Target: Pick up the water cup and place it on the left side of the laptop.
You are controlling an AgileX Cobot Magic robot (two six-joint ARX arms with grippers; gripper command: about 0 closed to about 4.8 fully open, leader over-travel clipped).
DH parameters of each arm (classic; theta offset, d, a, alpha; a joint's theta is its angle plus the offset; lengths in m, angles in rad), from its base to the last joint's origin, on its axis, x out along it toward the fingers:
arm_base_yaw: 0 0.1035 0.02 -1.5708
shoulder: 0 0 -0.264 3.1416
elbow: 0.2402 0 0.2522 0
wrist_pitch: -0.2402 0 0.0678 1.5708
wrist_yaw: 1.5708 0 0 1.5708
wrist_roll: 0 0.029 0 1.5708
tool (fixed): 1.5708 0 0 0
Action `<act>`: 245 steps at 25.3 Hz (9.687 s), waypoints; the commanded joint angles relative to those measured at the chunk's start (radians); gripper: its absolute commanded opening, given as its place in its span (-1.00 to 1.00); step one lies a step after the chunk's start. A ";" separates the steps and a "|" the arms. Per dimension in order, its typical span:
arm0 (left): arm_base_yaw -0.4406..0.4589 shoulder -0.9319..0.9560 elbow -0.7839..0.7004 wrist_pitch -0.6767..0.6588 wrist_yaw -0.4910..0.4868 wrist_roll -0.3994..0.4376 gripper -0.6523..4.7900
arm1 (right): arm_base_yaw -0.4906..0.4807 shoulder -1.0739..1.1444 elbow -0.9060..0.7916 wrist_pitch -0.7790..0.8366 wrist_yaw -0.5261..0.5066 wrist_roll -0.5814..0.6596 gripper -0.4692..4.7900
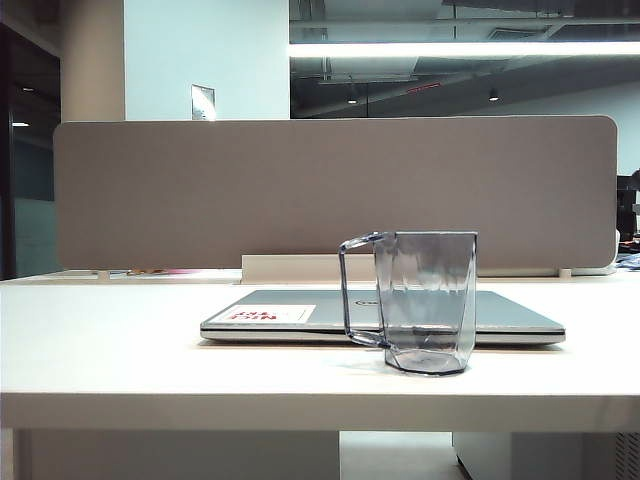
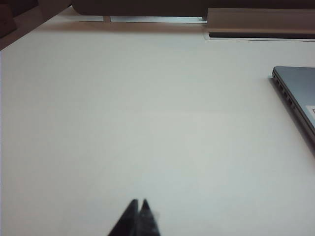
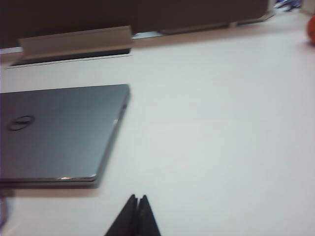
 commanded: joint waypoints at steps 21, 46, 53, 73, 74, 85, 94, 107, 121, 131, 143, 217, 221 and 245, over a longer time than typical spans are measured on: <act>-0.005 0.002 0.041 0.023 0.460 -0.184 -0.78 | 0.002 -0.002 -0.004 0.011 -0.493 0.015 -0.82; -0.191 0.552 0.381 0.353 0.455 -0.388 -0.78 | 0.001 -0.002 -0.004 0.012 -0.476 0.015 -0.82; -0.465 0.853 0.478 0.423 0.214 -0.385 -0.78 | 0.001 -0.002 -0.004 0.012 -0.469 0.015 -0.82; -0.979 1.573 0.488 0.925 -0.292 -0.303 -0.33 | 0.001 -0.002 -0.004 0.012 -0.466 0.015 -0.82; -0.986 1.587 0.488 0.949 -0.311 -0.303 -0.33 | 0.001 -0.002 -0.004 0.012 -0.466 0.015 -0.82; -0.995 1.679 0.544 1.001 -0.364 -0.303 -0.33 | 0.001 -0.002 -0.004 0.012 -0.470 0.015 -0.82; -0.993 1.790 0.637 1.000 -0.382 -0.303 -0.33 | 0.001 -0.002 -0.004 0.012 -0.478 0.015 -0.82; -0.992 1.831 0.667 1.051 -0.490 -0.295 -0.33 | 0.002 -0.002 -0.004 0.012 -0.497 0.015 -0.82; -0.949 1.857 0.693 1.057 -0.444 -0.295 -0.47 | 0.002 -0.002 -0.004 0.011 -0.497 0.015 -0.82; -0.949 1.878 0.724 1.053 -0.419 -0.268 -0.71 | 0.002 -0.002 -0.004 0.011 -0.500 0.015 -0.82; -0.949 1.753 0.723 0.996 -0.415 -0.142 -0.78 | 0.002 -0.002 -0.004 0.011 -0.500 0.015 -0.82; -0.233 1.726 0.723 0.668 -0.153 -0.094 -0.63 | 0.001 -0.002 -0.004 0.011 -0.492 0.015 -0.82; -0.233 1.726 0.723 0.663 -0.153 -0.094 -0.63 | 0.001 -0.002 -0.004 0.011 -0.492 0.015 -0.82; -0.233 1.606 0.722 0.507 -0.142 -0.090 -0.41 | 0.001 -0.002 -0.004 0.011 -0.492 0.014 -0.82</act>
